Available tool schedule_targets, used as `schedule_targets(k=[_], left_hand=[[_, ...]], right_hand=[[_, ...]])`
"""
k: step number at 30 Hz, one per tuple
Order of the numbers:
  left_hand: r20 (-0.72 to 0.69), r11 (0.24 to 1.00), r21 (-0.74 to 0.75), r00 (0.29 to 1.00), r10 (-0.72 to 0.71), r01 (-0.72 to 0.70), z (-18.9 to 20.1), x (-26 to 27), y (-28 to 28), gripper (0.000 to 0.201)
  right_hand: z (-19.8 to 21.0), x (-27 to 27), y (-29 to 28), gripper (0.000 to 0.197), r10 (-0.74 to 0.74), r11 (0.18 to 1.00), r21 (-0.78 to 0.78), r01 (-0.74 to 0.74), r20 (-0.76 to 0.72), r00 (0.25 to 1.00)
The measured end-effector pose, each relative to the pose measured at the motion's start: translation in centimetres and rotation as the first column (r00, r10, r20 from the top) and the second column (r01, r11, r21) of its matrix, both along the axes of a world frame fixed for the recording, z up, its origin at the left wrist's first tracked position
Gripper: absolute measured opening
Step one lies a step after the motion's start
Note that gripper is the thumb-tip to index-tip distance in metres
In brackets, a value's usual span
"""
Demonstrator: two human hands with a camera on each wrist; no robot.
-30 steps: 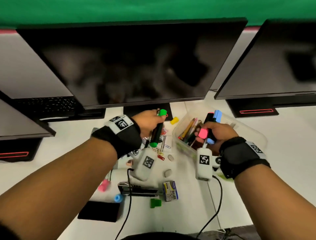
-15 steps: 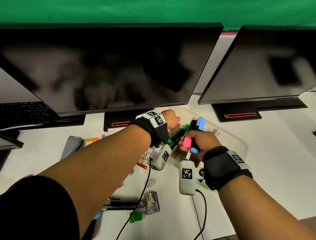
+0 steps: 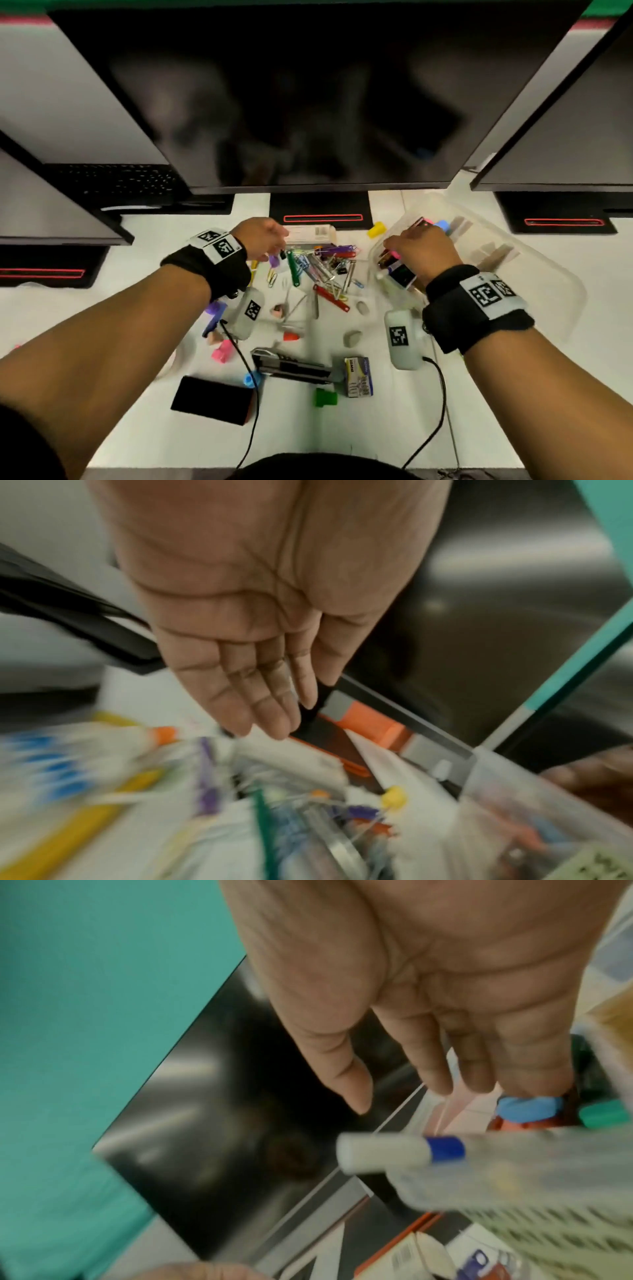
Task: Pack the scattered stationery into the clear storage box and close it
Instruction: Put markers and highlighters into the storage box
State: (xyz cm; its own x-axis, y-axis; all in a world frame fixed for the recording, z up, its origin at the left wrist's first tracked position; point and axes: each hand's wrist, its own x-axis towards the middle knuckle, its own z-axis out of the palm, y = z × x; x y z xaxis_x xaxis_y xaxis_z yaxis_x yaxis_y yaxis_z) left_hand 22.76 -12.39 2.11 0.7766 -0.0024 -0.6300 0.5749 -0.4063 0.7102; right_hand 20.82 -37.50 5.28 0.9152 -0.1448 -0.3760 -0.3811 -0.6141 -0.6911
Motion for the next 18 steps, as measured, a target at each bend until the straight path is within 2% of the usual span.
schedule_targets(k=[2, 5, 7, 10, 14, 18], left_hand=[[-0.003, 0.992, 0.122, 0.999, -0.036, 0.036, -1.3, -1.6, 2.2, 0.026], [-0.019, 0.968, 0.244, 0.998, -0.06, 0.063, -2.9, -3.7, 5.0, 0.012], [-0.023, 0.948, 0.307, 0.997, -0.077, 0.081, -3.6, -4.8, 6.2, 0.014], [-0.009, 0.943, 0.325, 0.997, -0.072, 0.071, -4.2, -6.4, 7.7, 0.022], [-0.008, 0.925, 0.37, 0.996, -0.085, 0.082, -4.6, -7.6, 9.4, 0.025], [0.026, 0.949, 0.313, 0.999, -0.047, 0.037, -4.8, -8.5, 10.5, 0.027]], right_hand=[[-0.3, -0.6, 1.1, 0.029, 0.151, 0.976, -0.15, -0.156, -0.045, 0.988], [-0.6, -0.8, 2.9, 0.021, 0.293, 0.895, -0.321, -0.311, -0.105, 0.95], [-0.4, -1.0, 3.8, 0.032, 0.339, 0.848, -0.392, -0.357, -0.118, 0.934], [-0.3, -1.3, 4.9, 0.034, 0.379, 0.811, -0.441, -0.385, -0.104, 0.919], [0.4, -1.3, 3.9, 0.028, 0.386, 0.822, -0.387, -0.418, -0.163, 0.908], [1.6, -0.6, 3.1, 0.021, 0.252, 0.905, -0.351, -0.241, -0.014, 0.968]])
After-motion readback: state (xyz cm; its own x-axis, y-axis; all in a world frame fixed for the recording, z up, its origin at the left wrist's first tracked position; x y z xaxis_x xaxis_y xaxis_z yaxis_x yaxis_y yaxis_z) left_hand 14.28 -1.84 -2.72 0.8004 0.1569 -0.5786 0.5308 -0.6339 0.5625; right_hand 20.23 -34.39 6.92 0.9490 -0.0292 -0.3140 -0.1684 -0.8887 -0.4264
